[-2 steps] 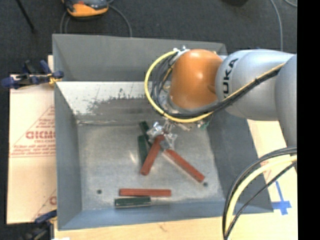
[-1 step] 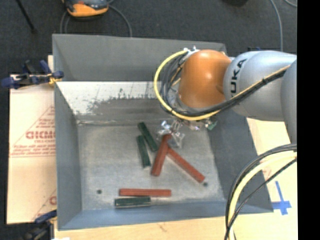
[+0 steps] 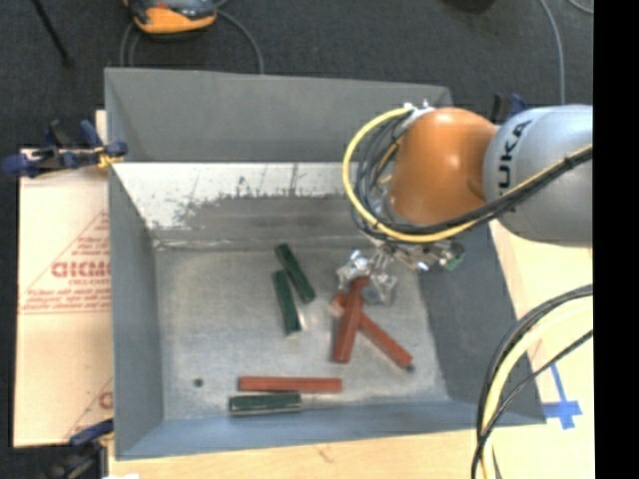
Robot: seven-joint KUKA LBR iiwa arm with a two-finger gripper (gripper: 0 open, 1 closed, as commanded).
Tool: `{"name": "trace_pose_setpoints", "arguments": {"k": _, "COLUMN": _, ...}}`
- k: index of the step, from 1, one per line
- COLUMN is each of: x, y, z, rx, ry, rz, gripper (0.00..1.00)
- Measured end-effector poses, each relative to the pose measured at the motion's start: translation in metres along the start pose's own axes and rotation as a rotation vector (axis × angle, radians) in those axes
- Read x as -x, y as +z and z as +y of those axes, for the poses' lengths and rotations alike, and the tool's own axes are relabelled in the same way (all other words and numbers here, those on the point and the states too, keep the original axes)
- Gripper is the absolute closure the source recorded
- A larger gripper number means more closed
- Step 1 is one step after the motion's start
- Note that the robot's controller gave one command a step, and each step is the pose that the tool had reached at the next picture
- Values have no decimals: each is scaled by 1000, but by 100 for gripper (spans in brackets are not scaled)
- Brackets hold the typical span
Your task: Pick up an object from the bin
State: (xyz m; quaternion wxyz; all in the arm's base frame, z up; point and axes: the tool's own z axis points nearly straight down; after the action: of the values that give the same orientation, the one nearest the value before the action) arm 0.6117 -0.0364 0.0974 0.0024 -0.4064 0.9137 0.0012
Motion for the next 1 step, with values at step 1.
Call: {"name": "trace_pose_setpoints", "arguments": {"k": 1, "x": -12, "y": 12, "z": 16, "rx": -7, "ry": 29, "rz": 3, "gripper": 100}}
